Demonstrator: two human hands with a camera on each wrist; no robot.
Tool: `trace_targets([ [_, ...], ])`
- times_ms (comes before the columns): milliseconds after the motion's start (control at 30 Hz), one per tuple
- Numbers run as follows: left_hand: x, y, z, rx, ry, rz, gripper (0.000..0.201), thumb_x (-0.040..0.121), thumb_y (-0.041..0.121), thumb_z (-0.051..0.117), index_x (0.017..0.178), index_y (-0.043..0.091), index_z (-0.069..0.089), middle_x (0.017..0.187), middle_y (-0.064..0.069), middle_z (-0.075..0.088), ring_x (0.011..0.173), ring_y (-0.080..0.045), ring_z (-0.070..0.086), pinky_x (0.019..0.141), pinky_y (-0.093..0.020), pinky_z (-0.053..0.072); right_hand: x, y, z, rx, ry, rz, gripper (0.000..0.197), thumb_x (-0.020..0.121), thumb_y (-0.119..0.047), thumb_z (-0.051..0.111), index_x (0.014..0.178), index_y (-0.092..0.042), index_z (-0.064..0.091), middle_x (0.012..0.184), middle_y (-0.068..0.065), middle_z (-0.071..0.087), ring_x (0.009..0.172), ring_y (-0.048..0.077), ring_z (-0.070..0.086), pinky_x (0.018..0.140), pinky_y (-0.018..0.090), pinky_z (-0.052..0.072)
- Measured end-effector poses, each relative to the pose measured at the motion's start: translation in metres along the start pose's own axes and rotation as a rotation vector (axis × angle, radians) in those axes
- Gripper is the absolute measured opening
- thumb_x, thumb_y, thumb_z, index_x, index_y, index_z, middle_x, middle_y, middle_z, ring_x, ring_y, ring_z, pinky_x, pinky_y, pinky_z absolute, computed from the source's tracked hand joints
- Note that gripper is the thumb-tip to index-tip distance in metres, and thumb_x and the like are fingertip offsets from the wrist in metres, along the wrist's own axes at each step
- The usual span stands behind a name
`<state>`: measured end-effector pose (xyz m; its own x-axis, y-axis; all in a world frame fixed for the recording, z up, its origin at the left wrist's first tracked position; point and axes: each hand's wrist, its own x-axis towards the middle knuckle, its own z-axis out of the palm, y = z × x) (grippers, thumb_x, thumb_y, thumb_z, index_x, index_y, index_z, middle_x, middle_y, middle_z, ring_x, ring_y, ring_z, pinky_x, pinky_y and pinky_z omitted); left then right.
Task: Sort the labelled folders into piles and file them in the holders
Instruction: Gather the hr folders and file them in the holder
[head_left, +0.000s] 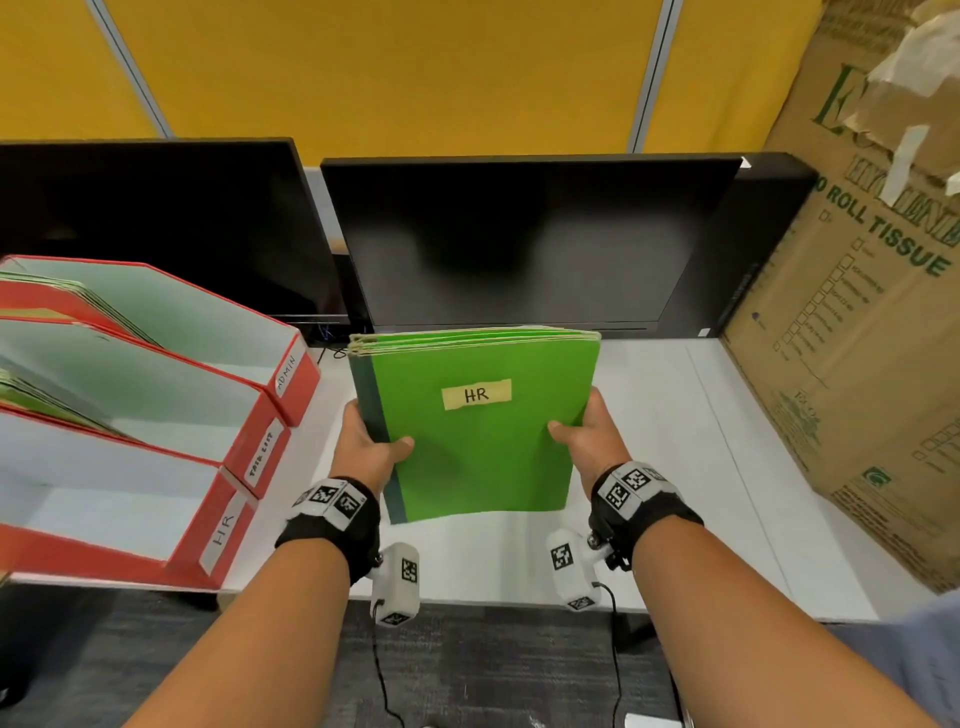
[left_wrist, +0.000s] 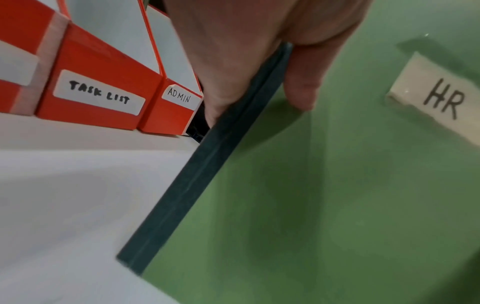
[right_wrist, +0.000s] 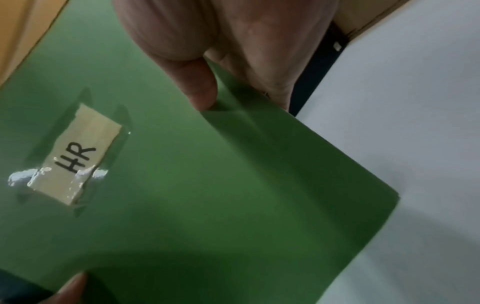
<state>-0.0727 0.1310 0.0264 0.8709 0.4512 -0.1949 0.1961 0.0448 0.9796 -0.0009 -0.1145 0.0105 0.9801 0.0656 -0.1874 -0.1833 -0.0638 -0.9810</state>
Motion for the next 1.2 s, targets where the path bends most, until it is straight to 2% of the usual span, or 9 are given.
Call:
trace_targets([
  [100, 0.004, -0.010, 0.001, 0.053, 0.008, 0.039, 0.056, 0.072, -0.001, 0.070, 0.107, 0.039, 0.051, 0.113, 0.000, 0.066, 0.106, -0.026, 0.063, 0.095, -0.055, 0.048, 0.000, 0.007, 0.001, -0.060, 0.011, -0.015, 0.047, 0.084, -0.001, 0.055, 0.120, -0.031, 0.047, 0.119, -0.001, 0.063, 0.111, 0.022, 0.059, 0.101, 0.049, 0.045],
  [167, 0.006, -0.001, 0.004, 0.068, 0.025, 0.075, 0.056, 0.076, -0.002, 0.068, 0.118, 0.031, 0.049, 0.116, 0.002, 0.065, 0.109, -0.024, 0.061, 0.097, -0.049, 0.048, 0.002, -0.002, 0.001, -0.041, 0.038, -0.043, 0.050, 0.086, -0.001, 0.055, 0.127, -0.027, 0.045, 0.122, -0.002, 0.062, 0.113, 0.021, 0.058, 0.102, 0.045, 0.045],
  [267, 0.015, 0.001, 0.003, 0.073, 0.024, 0.075, 0.056, 0.078, -0.004, 0.067, 0.118, 0.030, 0.047, 0.116, 0.004, 0.065, 0.108, -0.021, 0.062, 0.093, -0.041, 0.048, 0.004, -0.009, 0.000, -0.064, 0.025, -0.070, 0.050, 0.087, 0.000, 0.052, 0.130, -0.025, 0.046, 0.122, -0.002, 0.061, 0.111, 0.020, 0.058, 0.098, 0.038, 0.045],
  [467, 0.043, -0.068, -0.019, 0.251, 0.054, -0.070, 0.056, 0.062, 0.025, 0.071, 0.112, 0.032, 0.046, 0.115, -0.002, 0.066, 0.104, -0.029, 0.064, 0.094, -0.052, 0.050, 0.001, 0.023, -0.008, -0.415, -0.115, -0.008, 0.033, 0.088, -0.005, 0.054, 0.118, -0.016, 0.059, 0.115, 0.004, 0.066, 0.108, 0.024, 0.061, 0.099, 0.041, 0.047],
  [633, 0.011, -0.018, -0.014, 0.289, 0.136, 0.000, 0.047, 0.082, 0.006, 0.067, 0.121, 0.016, 0.043, 0.111, -0.003, 0.061, 0.102, -0.026, 0.060, 0.095, -0.045, 0.049, -0.002, 0.004, -0.006, -0.426, -0.153, -0.090, 0.033, 0.086, -0.005, 0.057, 0.110, -0.027, 0.064, 0.109, -0.002, 0.069, 0.103, 0.019, 0.064, 0.097, 0.040, 0.050],
  [733, 0.004, 0.004, -0.026, 0.292, 0.224, 0.045, 0.046, 0.086, 0.004, 0.063, 0.124, 0.009, 0.039, 0.109, -0.004, 0.056, 0.099, -0.023, 0.056, 0.093, -0.038, 0.046, -0.008, -0.022, 0.007, -0.422, -0.237, -0.145, 0.036, 0.087, -0.005, 0.056, 0.100, -0.039, 0.061, 0.106, -0.003, 0.069, 0.100, 0.019, 0.065, 0.089, 0.038, 0.053],
  [933, 0.002, 0.026, -0.086, 0.247, 0.366, 0.055, 0.041, 0.083, 0.007, 0.063, 0.116, 0.017, 0.042, 0.110, -0.008, 0.062, 0.100, -0.031, 0.062, 0.093, -0.050, 0.050, -0.033, -0.080, 0.050, -0.453, -0.497, -0.223, 0.034, 0.096, -0.019, 0.048, 0.130, -0.026, 0.048, 0.116, -0.005, 0.061, 0.097, 0.018, 0.065, 0.062, 0.029, 0.056],
  [1100, 0.002, 0.051, -0.135, 0.194, 0.433, 0.101, 0.042, 0.085, 0.006, 0.060, 0.121, 0.018, 0.041, 0.113, -0.008, 0.061, 0.102, -0.030, 0.062, 0.092, -0.048, 0.051, -0.047, -0.109, 0.103, -0.416, -0.463, -0.319, 0.029, 0.095, -0.011, 0.047, 0.119, -0.025, 0.056, 0.110, 0.001, 0.064, 0.086, 0.014, 0.066, 0.056, 0.031, 0.058],
  [1200, 0.010, 0.071, -0.170, 0.153, 0.472, 0.163, 0.054, 0.085, 0.007, 0.061, 0.133, 0.022, 0.039, 0.119, -0.003, 0.060, 0.107, -0.026, 0.060, 0.096, -0.044, 0.050, -0.054, -0.123, 0.137, -0.397, -0.449, -0.382, 0.029, 0.095, -0.010, 0.047, 0.120, -0.022, 0.057, 0.107, 0.004, 0.066, 0.086, 0.020, 0.067, 0.060, 0.041, 0.060],
])
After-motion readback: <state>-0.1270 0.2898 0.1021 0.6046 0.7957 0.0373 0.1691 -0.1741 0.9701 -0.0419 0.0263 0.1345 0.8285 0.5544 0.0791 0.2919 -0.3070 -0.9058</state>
